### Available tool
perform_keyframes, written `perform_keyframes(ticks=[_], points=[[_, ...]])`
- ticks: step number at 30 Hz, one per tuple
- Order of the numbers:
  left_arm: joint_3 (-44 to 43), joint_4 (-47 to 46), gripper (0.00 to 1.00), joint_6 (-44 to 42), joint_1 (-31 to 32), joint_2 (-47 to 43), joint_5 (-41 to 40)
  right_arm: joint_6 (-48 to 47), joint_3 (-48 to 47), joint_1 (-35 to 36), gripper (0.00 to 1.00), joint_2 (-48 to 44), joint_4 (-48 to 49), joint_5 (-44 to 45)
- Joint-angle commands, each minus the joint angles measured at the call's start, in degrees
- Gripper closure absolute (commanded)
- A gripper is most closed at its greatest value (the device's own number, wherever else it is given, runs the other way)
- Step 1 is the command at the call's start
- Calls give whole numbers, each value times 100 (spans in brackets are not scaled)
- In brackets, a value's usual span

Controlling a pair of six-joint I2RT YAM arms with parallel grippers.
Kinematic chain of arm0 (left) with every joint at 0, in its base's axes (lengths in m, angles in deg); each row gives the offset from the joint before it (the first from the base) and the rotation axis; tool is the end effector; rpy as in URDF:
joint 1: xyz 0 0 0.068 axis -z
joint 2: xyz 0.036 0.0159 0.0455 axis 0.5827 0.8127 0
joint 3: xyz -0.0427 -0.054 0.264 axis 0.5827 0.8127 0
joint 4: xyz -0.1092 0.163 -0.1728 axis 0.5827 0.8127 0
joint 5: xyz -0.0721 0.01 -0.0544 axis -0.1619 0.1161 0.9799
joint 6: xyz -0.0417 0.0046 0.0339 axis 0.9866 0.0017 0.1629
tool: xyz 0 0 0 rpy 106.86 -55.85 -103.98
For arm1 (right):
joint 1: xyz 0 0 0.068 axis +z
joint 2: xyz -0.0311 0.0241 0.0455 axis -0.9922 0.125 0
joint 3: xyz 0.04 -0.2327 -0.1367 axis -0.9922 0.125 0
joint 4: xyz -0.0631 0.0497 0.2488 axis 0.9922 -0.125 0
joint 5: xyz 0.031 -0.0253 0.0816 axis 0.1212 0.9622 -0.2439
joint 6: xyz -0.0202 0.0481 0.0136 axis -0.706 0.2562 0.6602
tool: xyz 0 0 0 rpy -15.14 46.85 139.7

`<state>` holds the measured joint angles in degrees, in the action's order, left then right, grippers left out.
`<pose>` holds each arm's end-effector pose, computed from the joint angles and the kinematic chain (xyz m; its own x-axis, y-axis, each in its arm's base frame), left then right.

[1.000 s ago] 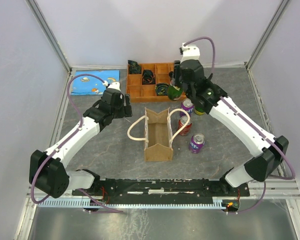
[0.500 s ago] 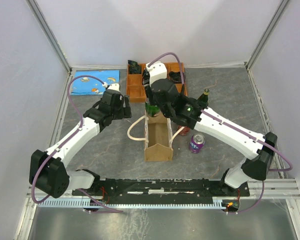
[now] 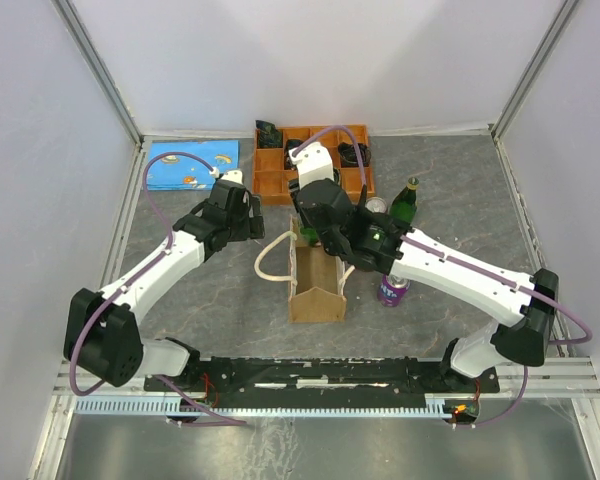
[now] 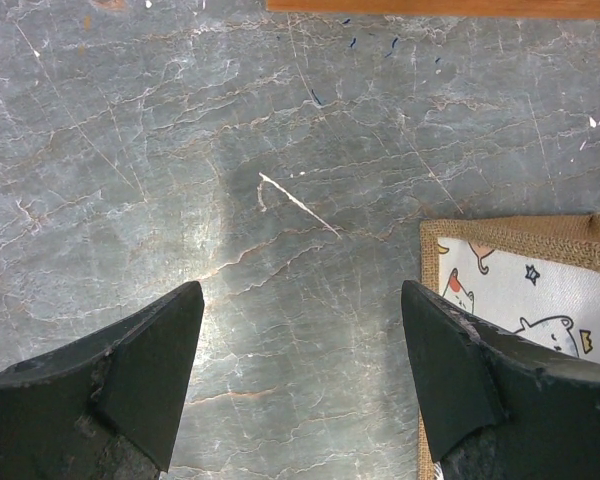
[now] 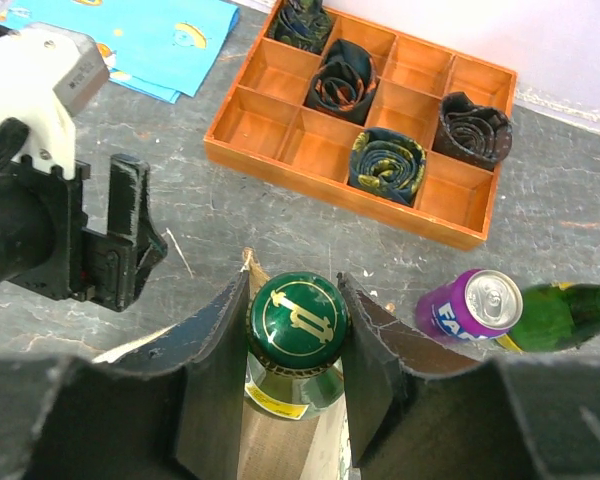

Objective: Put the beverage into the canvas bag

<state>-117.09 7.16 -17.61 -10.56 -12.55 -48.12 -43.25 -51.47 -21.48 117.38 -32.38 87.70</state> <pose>0.2617 -0.1136 0.2610 -0.7064 -0.0736 -0.7040 0.0076 0.9937 -0.1116 0.1833 0.2871 0.4022 -0.2690 -0.1080 -0.9571 -0.3219 0.9466 -0.0163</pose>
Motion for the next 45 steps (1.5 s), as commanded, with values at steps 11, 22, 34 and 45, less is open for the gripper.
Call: perform_keyframes(ticks=[11, 22, 34, 45], points=[[-120, -233, 14, 8, -39, 41, 105, 278, 692, -16, 100, -526, 1031, 588], [-125, -238, 14, 8, -41, 103, 209, 279, 1386, -188, 100, -573, 1702, 837], [-116, -252, 14, -9, -40, 179, 220, 590, 1991, -439, 100, -442, 2281, 616], [-121, -299, 13, -47, -46, 231, 280, 538, 2209, -569, 100, -97, 2880, 499]])
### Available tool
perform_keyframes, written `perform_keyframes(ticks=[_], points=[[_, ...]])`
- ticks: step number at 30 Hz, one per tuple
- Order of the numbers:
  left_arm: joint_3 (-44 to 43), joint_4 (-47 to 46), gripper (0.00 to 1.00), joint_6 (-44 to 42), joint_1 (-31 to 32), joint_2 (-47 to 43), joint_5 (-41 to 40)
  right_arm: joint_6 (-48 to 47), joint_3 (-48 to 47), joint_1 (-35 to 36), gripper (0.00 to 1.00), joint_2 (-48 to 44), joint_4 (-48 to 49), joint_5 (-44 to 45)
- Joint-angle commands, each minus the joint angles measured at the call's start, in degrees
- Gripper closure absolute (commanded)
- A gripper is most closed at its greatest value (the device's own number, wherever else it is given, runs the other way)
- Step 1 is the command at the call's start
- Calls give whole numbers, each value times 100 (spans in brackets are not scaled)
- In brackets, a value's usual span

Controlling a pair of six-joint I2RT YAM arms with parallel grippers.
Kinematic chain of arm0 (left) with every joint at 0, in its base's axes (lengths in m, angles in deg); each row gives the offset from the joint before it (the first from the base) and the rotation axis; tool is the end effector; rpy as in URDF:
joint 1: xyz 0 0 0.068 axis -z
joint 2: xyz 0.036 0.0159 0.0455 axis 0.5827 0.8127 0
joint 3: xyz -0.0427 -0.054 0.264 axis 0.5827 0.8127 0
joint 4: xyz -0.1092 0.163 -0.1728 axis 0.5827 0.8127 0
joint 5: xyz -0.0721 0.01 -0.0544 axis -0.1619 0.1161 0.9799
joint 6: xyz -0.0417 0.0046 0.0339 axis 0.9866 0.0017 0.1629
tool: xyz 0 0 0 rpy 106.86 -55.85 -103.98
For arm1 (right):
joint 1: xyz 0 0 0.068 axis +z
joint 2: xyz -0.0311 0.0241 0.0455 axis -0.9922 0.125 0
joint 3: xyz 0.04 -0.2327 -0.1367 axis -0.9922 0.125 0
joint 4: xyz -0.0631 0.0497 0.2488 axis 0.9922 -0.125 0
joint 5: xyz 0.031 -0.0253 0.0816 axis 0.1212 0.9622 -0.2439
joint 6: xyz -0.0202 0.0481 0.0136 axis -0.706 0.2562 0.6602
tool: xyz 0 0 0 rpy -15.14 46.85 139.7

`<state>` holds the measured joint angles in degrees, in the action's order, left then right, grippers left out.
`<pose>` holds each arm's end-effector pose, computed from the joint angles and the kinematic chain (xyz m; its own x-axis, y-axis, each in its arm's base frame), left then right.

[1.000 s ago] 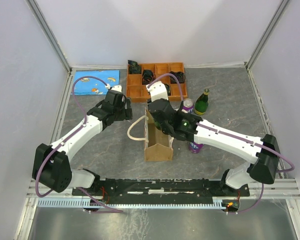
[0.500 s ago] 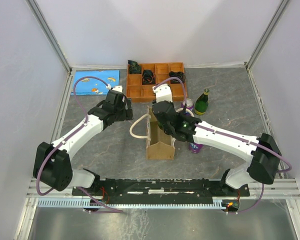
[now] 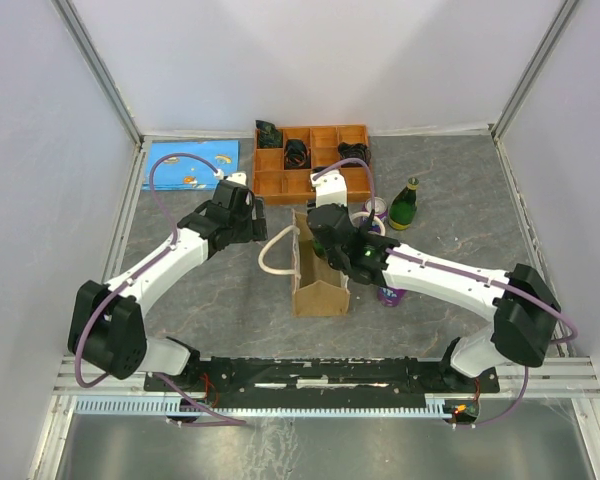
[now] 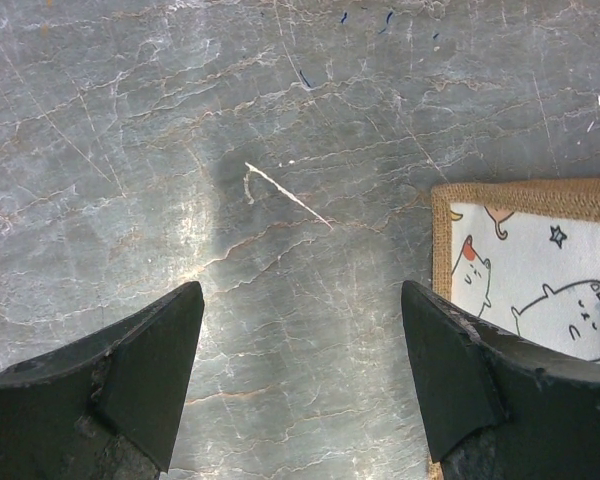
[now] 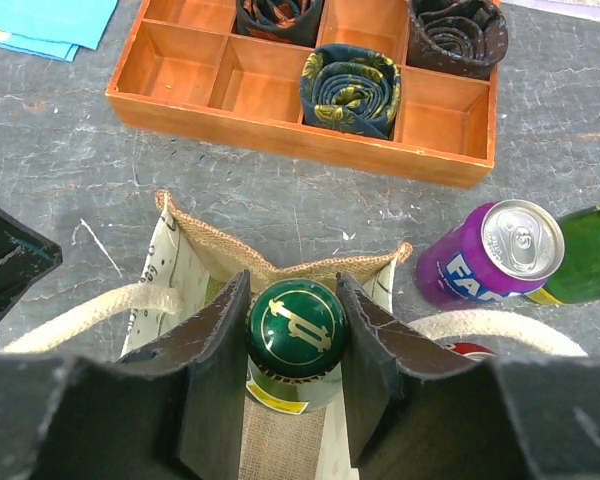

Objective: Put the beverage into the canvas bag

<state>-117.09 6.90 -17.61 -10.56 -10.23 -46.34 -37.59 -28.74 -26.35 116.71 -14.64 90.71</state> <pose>0.2669 -0.1173 0.2503 -0.7369 -0.0620 -0.6731 0.0238 0.9928 -0.1175 0.2075 0.2687 0.2993 -0.3227 -0.0450 -0.9454 -0.1640 0.9864 0.0091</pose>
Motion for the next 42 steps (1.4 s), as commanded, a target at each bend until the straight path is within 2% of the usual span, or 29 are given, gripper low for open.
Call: perform_keyframes(ticks=[1, 7, 12, 17, 23, 29, 36, 39, 42], points=[[-121, -273, 14, -45, -40, 7, 111, -16, -48, -104, 100, 0, 1145, 188], [-266, -379, 15, -308, -63, -32, 560, 104, 5, -194, 100, 141, 1205, 81], [-725, -517, 16, -440, -387, -95, 1661, 134, 17, -198, 100, 129, 1137, 68], [-1135, -597, 18, 30, -527, -81, 3067, 174, 101, -198, 100, 51, 1080, 76], [-1169, -554, 21, 380, -428, -35, 4171, 178, 167, -204, 100, -16, 1008, 111], [-703, -309, 23, 307, -103, -51, 4153, 240, 201, -198, 100, 11, 1028, 125], [-323, -382, 24, 89, 396, 16, 3679, 244, 126, -202, 100, 104, 1050, 113], [-177, -441, 31, -22, 487, 88, 3485, 236, 104, -200, 100, 122, 1042, 120], [-47, -484, 46, -142, 494, 125, 3382, 209, 116, -206, 100, 108, 1029, 144]])
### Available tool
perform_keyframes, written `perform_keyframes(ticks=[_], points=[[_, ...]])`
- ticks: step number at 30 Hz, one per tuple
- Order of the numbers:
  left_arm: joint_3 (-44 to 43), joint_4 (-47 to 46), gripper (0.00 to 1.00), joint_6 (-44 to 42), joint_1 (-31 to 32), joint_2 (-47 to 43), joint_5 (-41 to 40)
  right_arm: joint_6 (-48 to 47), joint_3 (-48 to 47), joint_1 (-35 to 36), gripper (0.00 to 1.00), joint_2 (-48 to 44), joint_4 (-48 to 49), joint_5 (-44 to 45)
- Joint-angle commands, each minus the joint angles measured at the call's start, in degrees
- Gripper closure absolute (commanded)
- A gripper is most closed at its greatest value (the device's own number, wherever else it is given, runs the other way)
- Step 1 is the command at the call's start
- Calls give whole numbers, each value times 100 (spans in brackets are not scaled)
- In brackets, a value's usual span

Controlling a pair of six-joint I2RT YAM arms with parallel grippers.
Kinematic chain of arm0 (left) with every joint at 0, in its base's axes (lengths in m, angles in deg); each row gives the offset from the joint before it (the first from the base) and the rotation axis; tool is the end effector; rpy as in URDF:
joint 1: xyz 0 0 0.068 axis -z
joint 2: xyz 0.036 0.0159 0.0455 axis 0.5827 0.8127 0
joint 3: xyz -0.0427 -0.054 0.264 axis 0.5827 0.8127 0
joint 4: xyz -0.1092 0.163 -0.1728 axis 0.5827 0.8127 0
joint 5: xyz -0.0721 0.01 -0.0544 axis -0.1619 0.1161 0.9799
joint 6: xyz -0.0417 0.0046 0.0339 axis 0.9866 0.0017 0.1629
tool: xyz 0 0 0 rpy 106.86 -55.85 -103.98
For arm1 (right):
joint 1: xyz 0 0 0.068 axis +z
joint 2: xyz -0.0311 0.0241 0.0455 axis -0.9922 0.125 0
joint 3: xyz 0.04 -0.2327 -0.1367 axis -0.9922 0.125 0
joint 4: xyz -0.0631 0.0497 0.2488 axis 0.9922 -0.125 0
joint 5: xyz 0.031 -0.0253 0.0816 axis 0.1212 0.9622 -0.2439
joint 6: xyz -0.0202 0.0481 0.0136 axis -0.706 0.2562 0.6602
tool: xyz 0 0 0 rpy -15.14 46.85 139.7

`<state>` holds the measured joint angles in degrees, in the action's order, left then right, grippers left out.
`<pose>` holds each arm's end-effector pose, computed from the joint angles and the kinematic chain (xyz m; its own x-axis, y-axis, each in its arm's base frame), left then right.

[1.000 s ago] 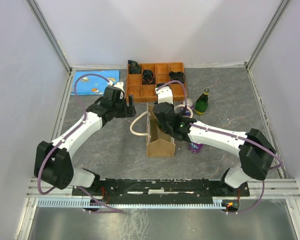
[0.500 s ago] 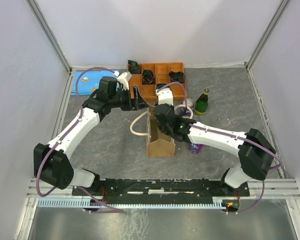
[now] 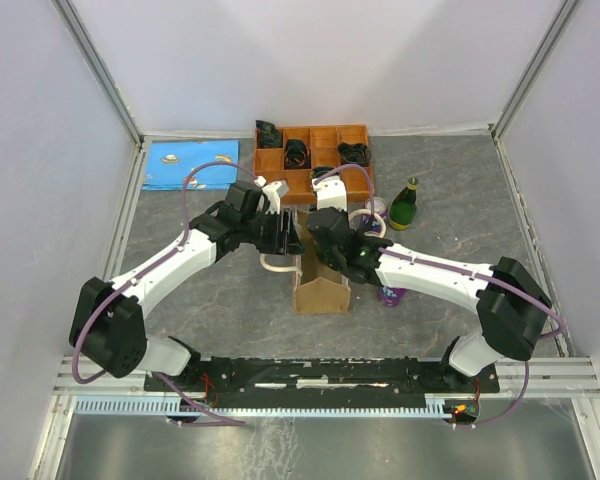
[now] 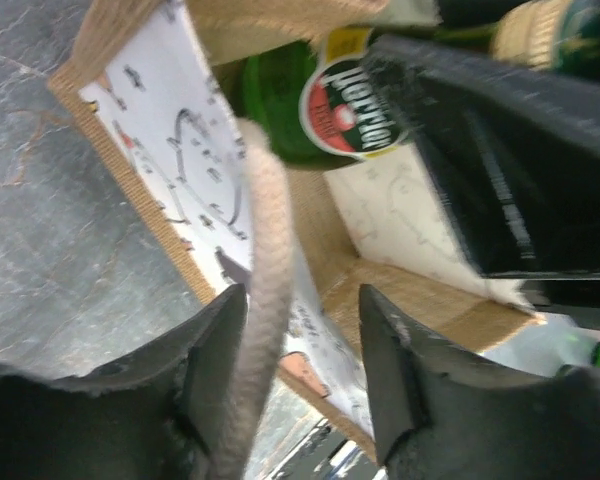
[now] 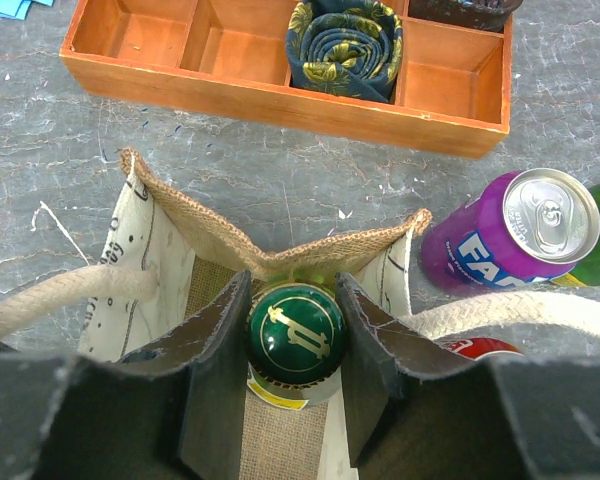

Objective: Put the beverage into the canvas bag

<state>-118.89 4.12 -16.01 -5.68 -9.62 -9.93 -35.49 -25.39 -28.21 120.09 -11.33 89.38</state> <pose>0.2510 -0.1622 0.2632 -0.8402 0.0654 -0.5383 0.4147 0.7171 -0.5602 0.2200 0.2684 0.2654 -0.3689 -0.0448 -0.9284 -0.1391 0.9903 0.0075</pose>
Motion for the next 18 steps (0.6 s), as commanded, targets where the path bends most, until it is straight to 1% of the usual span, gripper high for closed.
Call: perform_keyframes(ticks=[1, 5, 7, 10, 13, 18], points=[[157, -207, 54, -341, 9, 63, -274, -7, -208, -22, 100, -229, 704, 280], [227, -141, 83, -517, 4, 72, -263, -27, -106, -59, 100, -250, 825, 289], [230, -68, 93, -589, 6, 82, -258, -12, -12, -79, 100, -266, 977, 282], [233, 7, 94, -648, 3, 73, -251, -11, 200, -118, 100, -310, 1305, 199], [239, 13, 94, -646, 8, 82, -237, -117, 478, -122, 100, -383, 1855, 115], [148, 98, 94, -666, 10, 157, -171, -624, 571, -111, 100, -468, 2452, 78]])
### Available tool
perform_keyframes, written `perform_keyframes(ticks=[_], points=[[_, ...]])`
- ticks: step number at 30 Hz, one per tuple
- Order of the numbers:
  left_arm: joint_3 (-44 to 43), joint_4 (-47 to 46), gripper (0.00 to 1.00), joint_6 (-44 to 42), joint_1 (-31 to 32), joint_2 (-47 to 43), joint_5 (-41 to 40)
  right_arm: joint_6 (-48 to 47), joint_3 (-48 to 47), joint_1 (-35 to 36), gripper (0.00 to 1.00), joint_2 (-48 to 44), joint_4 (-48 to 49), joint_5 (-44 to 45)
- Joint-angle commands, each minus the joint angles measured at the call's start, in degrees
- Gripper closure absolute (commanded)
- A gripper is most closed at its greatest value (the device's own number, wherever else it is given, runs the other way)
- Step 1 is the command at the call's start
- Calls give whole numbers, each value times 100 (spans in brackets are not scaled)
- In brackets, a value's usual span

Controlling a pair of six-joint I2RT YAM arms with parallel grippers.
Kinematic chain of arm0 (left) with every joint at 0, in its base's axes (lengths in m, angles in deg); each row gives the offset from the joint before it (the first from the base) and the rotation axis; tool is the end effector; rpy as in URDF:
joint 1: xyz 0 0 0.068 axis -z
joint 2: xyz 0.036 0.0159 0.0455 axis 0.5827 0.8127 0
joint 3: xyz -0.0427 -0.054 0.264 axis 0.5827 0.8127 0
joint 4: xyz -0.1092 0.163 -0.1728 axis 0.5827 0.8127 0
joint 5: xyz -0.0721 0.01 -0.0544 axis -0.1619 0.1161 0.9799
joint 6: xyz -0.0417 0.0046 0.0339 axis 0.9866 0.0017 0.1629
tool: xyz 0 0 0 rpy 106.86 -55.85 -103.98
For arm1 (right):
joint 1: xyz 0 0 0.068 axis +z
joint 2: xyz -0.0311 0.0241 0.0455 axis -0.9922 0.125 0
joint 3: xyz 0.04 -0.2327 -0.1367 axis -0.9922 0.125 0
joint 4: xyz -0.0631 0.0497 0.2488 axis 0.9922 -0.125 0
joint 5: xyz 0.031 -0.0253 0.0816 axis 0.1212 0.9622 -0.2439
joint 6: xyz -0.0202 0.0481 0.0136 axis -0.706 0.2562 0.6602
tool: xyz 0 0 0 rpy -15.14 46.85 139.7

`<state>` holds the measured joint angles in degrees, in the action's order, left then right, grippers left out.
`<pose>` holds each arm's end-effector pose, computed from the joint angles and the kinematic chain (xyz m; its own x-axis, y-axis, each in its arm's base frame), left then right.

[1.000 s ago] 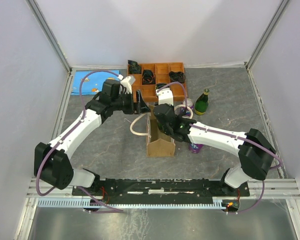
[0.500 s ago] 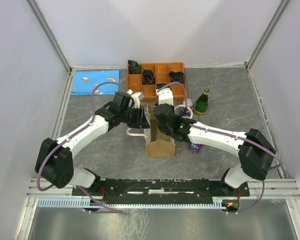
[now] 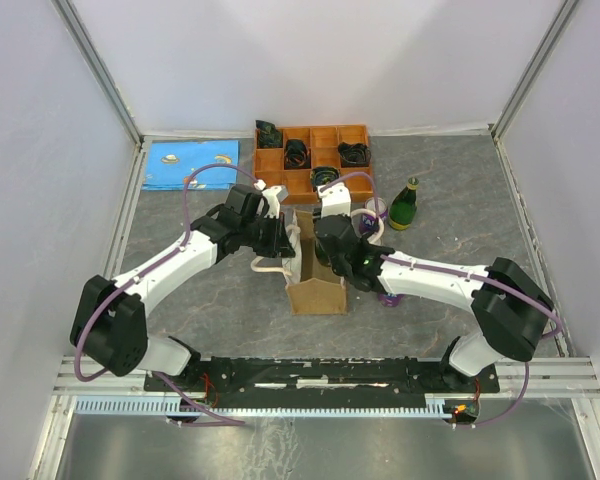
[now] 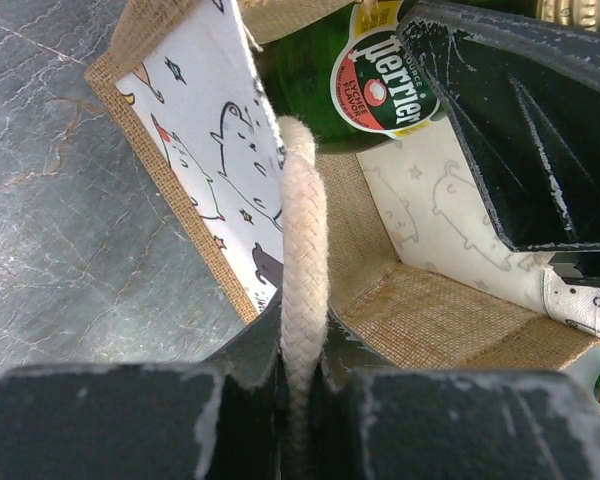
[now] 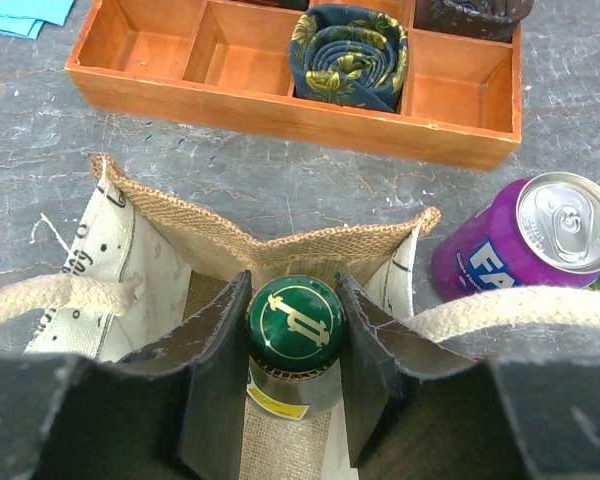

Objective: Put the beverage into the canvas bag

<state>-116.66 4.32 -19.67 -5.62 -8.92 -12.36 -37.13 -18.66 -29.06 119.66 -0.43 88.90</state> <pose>0.2492 -0.1599 0.2465 -0.8332 0.1173 -0.5404 0.4301 0.7517 -0.4999 0.2201 0.2602 0.2459 -0.3240 -0.0074 -0.9460 -0.1427 0.9889 0.0411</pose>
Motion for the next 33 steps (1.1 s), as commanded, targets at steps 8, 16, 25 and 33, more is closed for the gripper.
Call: perform_keyframes(ticks=[8, 16, 25, 33], points=[[-134, 155, 96, -390, -5, 123, 90, -1210, 10, -23, 100, -310, 2103, 109], [-170, 242, 96, -449, -4, 138, 82, -1086, 145, -24, 100, -125, 2137, 114], [-345, 432, 87, -585, 0, 116, 51, -797, 285, -28, 100, -181, 1689, 246], [-426, 541, 59, -634, 0, 150, 81, -440, 143, -28, 56, -297, 977, 196]])
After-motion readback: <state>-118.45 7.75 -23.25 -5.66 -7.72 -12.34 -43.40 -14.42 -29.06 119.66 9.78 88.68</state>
